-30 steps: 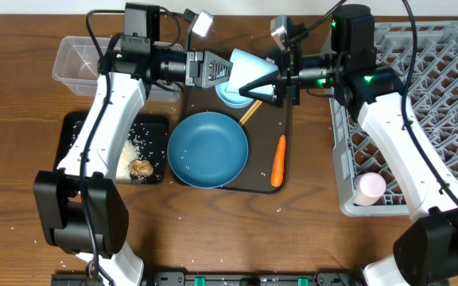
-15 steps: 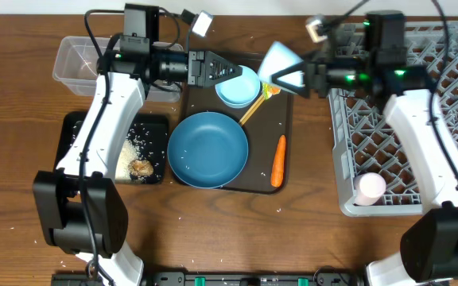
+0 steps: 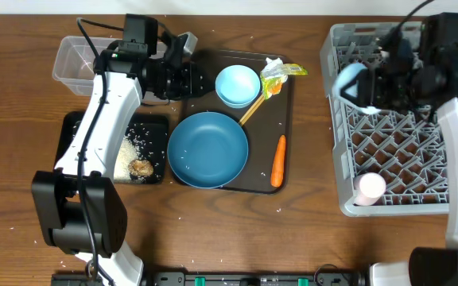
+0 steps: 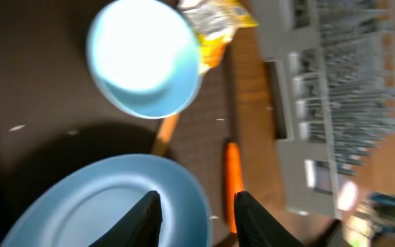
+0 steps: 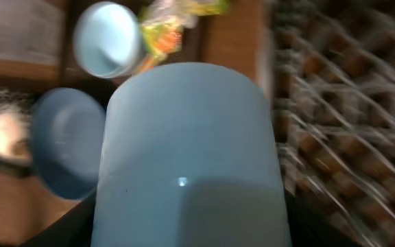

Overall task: Sort waste into correct bins and load items into the dishwasher rack
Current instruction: 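Place the blue cup in the dish rack beside the pink cup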

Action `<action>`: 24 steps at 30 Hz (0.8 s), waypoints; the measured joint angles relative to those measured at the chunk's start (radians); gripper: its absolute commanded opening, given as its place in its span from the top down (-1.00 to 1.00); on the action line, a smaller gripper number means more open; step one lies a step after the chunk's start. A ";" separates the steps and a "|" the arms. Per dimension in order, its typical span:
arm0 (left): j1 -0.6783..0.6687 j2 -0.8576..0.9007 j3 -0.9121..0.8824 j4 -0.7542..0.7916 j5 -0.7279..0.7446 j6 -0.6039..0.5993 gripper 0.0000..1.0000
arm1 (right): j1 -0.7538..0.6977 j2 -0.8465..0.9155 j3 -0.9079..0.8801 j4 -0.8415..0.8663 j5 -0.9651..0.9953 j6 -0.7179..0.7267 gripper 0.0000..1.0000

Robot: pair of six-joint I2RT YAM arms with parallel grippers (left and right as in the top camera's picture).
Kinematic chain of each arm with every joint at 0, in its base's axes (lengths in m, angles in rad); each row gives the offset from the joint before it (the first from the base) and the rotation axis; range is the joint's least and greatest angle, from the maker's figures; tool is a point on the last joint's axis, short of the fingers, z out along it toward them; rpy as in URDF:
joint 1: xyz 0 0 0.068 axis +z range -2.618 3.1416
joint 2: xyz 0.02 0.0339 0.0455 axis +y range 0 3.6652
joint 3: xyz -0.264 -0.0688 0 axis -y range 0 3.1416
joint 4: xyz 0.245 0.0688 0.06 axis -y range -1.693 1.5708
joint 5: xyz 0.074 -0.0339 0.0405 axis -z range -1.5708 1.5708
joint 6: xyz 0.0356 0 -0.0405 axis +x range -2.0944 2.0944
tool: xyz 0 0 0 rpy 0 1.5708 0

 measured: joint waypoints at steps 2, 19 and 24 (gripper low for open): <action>0.000 0.000 0.000 0.000 -0.027 0.000 0.28 | 0.000 -0.003 0.003 -0.050 0.069 0.013 -0.03; 0.000 0.000 0.000 -0.022 -0.081 0.000 0.28 | -0.018 0.130 -0.138 -0.183 0.277 0.049 -0.08; 0.000 0.000 0.000 -0.023 -0.085 0.000 0.28 | -0.055 0.135 -0.186 -0.187 0.331 0.075 -0.08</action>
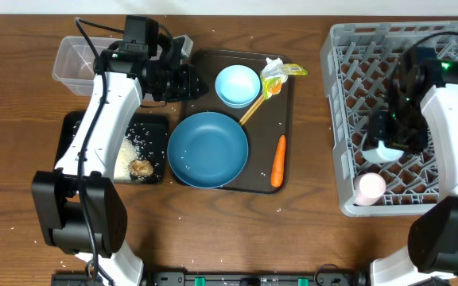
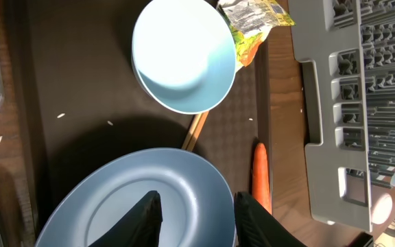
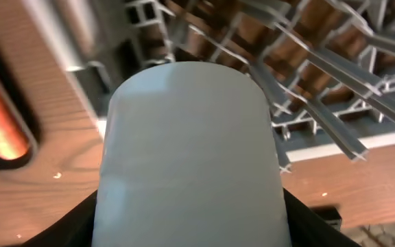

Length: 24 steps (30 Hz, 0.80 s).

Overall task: Sort waste into correct bins and load items into the dishwasher rack
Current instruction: 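Place the blue cup in the dish rack beside the pink cup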

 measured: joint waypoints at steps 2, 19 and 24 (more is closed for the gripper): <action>0.000 0.000 0.000 0.000 0.000 0.000 0.28 | -0.014 0.000 -0.013 0.013 0.013 0.006 -0.06; 0.000 0.000 0.000 0.000 -0.001 0.000 0.28 | -0.026 0.000 -0.065 0.097 0.017 0.017 -0.09; 0.000 0.000 0.000 -0.001 -0.001 0.000 0.28 | -0.026 0.000 -0.065 0.078 0.003 0.017 -0.10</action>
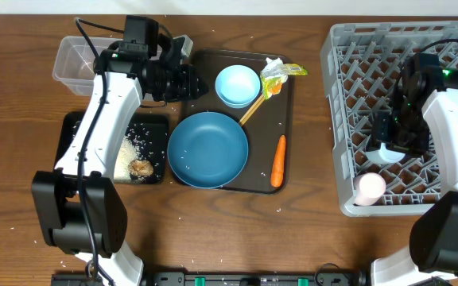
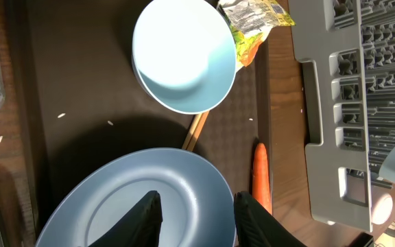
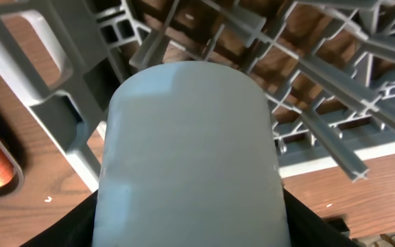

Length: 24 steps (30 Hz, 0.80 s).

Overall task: Sort waste into correct bins and load items into the dishwasher rack
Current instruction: 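Place the blue cup in the dish rack beside the pink cup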

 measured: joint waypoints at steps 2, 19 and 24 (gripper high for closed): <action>0.000 0.000 0.000 0.000 0.000 0.000 0.28 | 0.001 0.000 0.000 -0.017 -0.003 0.000 -0.13; 0.000 0.000 0.000 -0.006 0.000 0.000 0.28 | 0.004 0.000 -0.002 -0.008 -0.010 0.007 -0.99; -0.006 0.000 0.000 0.021 -0.003 0.000 0.28 | 0.004 0.001 0.011 -0.005 -0.027 0.006 -0.98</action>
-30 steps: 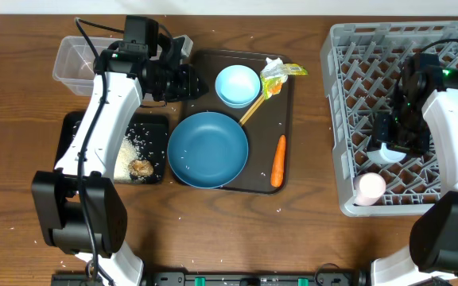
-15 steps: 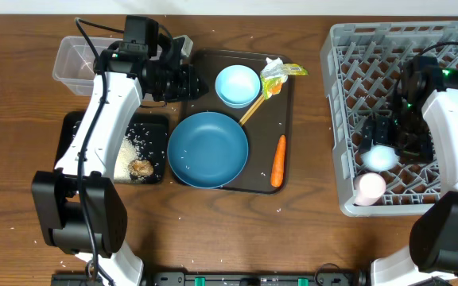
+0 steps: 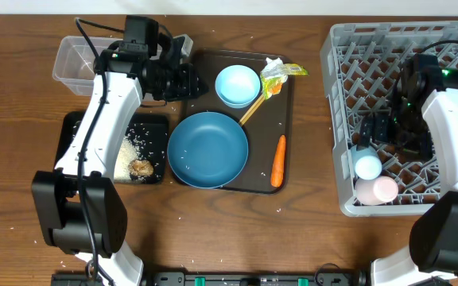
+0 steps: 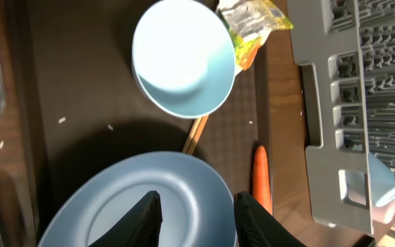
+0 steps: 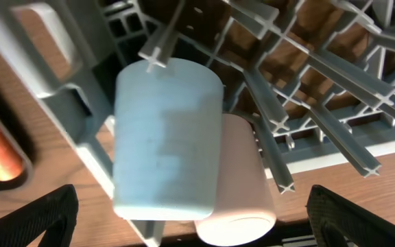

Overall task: Sort waste into correct bins and load items into the dishwasher rack
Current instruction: 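Place the blue cup in the dish rack beside the pink cup, then grasp the snack wrapper on the brown tray with the left gripper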

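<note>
The light blue cup (image 3: 368, 167) (image 5: 166, 140) rests in the front left corner of the grey dishwasher rack (image 3: 339, 119), touching a pink cup (image 3: 385, 189) (image 5: 242, 185). My right gripper (image 3: 384, 131) (image 5: 194, 209) is open just above both cups, its fingers wide apart and holding nothing. On the dark tray (image 3: 265, 139) lie a blue plate (image 3: 207, 149) (image 4: 136, 199), a small blue bowl (image 3: 238, 85) (image 4: 182, 58), a carrot (image 3: 277, 160) (image 4: 260, 178), a wooden stick (image 3: 251, 111) and a yellow wrapper (image 3: 278, 75) (image 4: 252, 20). My left gripper (image 3: 183, 79) (image 4: 196, 206) hangs open over the tray's left part.
A clear plastic container (image 3: 74, 63) stands at the back left. In front of it, a black tray (image 3: 153, 127) holds rice and a brown food scrap (image 3: 140, 168). Crumbs are scattered on the wooden table (image 3: 308, 222). The rack has tall tines throughout.
My right gripper has opened and let go of the blue cup, which now rests in the rack beside the pink cup. The left arm has not moved.
My right gripper held the blue cup over the rack's back left part. Then it was low at the front left corner near the pink cup, still shut on the cup. Now the cup lies released there. The left gripper stayed open over the tray.
</note>
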Action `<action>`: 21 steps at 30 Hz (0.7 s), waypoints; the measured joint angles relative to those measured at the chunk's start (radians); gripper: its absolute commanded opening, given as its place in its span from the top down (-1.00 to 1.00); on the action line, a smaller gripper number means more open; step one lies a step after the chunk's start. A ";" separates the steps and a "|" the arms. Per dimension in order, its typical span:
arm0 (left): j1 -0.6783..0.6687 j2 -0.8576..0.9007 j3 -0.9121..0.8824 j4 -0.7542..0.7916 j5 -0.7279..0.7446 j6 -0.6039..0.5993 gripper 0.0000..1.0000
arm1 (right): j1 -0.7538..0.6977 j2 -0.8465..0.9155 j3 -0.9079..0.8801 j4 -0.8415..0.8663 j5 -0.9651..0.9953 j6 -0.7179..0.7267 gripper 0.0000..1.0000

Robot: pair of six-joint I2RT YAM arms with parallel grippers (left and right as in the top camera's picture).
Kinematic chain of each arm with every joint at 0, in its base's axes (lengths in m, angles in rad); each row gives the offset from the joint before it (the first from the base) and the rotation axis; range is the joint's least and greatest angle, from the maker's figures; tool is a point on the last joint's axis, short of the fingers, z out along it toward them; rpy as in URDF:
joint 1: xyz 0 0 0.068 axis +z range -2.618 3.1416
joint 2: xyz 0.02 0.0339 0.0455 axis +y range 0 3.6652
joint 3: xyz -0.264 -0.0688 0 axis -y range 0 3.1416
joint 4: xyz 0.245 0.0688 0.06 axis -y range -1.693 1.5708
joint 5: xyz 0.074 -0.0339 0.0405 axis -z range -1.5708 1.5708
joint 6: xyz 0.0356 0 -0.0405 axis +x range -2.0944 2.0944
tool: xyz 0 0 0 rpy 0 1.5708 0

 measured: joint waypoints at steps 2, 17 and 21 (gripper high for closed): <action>-0.011 0.000 0.001 0.014 -0.002 0.001 0.28 | 0.000 0.001 0.040 -0.001 -0.018 -0.005 -0.98; -0.350 0.039 0.208 0.143 -0.373 0.164 -0.09 | 0.043 -0.001 0.367 -0.029 -0.117 -0.034 -0.99; -0.376 0.146 0.209 0.234 -0.400 0.217 -0.30 | 0.066 -0.001 0.367 -0.031 -0.122 -0.034 -0.98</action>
